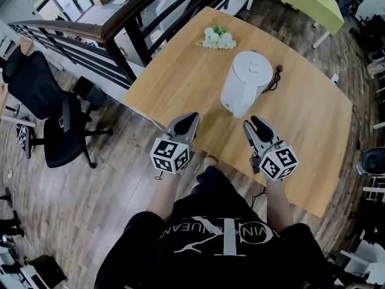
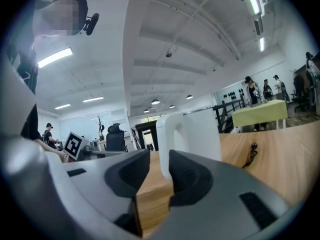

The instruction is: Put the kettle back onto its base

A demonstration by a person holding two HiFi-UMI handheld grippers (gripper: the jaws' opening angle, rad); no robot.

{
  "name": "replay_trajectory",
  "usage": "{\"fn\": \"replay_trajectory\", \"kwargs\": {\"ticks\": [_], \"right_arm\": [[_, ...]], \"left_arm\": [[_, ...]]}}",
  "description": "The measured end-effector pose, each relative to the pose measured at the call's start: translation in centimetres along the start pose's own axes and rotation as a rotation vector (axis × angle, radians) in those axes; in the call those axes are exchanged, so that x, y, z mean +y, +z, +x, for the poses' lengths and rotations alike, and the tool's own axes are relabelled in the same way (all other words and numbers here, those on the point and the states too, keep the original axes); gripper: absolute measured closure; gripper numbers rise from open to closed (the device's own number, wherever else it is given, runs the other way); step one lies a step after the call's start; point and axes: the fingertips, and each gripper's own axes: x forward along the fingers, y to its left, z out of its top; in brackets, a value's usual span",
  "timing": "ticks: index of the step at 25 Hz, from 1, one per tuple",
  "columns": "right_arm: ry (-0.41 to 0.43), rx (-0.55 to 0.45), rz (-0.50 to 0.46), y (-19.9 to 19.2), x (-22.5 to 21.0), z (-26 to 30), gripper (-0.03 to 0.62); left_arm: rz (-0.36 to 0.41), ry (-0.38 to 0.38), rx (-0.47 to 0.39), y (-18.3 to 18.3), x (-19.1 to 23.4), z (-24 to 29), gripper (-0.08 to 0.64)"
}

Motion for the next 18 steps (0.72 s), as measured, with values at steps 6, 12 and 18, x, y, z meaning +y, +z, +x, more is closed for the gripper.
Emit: {"fn": "replay_trajectory", "kwargs": {"ticks": [6, 12, 18], "right_arm": [[-0.054, 0.004, 0.010, -0.5, 0.0, -1.3, 0.520], [-0.107, 0.010, 0.008, -0.8, 0.2, -2.4, 0.538], [-0.133, -0.008, 0.004, -0.5, 0.9, -3.5, 0.554]], "left_arm": [[0.007, 0.013, -0.012, 0.1, -0.2, -1.4, 0.558], [0.030, 0.017, -0.027, 0.7, -0.6, -2.5, 0.558], [0.072, 0.032, -0.051, 1.4, -1.2, -3.7, 0.558]]}}
